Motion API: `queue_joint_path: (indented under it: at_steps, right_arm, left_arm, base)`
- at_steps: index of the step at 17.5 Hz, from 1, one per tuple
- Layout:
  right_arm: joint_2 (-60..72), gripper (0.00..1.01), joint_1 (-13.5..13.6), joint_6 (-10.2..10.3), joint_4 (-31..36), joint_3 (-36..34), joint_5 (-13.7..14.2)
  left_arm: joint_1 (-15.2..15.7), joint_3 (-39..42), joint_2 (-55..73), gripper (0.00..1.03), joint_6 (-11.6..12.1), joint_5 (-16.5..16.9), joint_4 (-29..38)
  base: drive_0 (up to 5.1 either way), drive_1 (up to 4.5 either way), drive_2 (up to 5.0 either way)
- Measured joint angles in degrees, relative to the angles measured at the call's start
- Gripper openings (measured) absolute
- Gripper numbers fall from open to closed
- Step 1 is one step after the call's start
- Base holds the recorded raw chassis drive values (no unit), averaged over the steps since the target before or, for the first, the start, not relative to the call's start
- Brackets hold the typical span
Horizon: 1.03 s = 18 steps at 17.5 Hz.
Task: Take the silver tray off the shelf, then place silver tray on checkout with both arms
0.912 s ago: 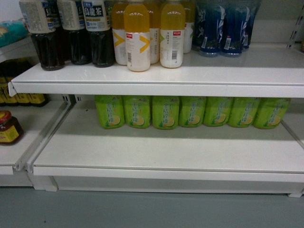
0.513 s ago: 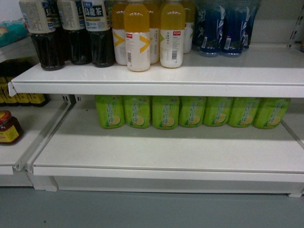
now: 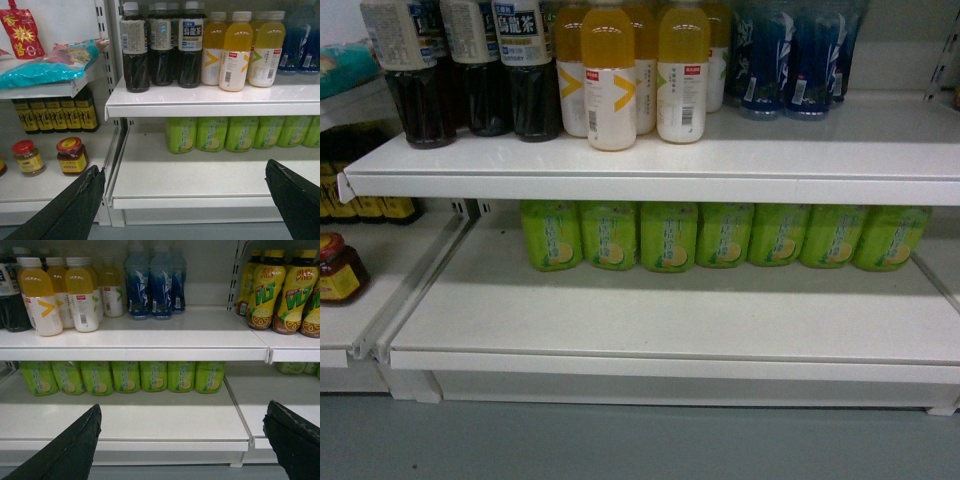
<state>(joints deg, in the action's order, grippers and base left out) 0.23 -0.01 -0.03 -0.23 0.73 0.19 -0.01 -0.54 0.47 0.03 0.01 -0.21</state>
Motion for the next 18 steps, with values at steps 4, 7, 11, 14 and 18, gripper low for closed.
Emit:
queue_joint_path:
  at_steps: [4, 7, 11, 14, 18]
  right_arm:
    - [0.0, 0.98, 0.0, 0.0, -0.2, 0.0, 0.0]
    - [0.0, 0.98, 0.0, 0.0, -0.1, 0.0, -0.1]
    - [0.0, 0.98, 0.0, 0.0, 0.1, 0.0, -0.2]
    - [0.0, 0.98, 0.0, 0.0, 0.0, 0.0, -0.2]
    - [0.0, 0.98, 0.0, 0.0, 0.0, 0.0, -0.2]
  left_arm:
    - [0.0, 0.0, 0.0, 0.98, 0.0, 0.0, -0.2]
    - [0.0, 0.0, 0.0, 0.98, 0.0, 0.0, 0.0]
    - [0.0, 0.0, 0.0, 0.98, 0.0, 0.0, 0.0]
    - [0.0, 0.0, 0.0, 0.98, 0.0, 0.0, 0.0]
    - [0.0, 0.0, 0.0, 0.98, 0.0, -0.1, 0.0]
  base:
    - [0.0, 0.0, 0.0]
    - [0.0, 0.0, 0.0]
    - [0.0, 0.0, 0.0]
    - [0.0, 0.0, 0.0]
    - [0.0, 0.0, 0.0]
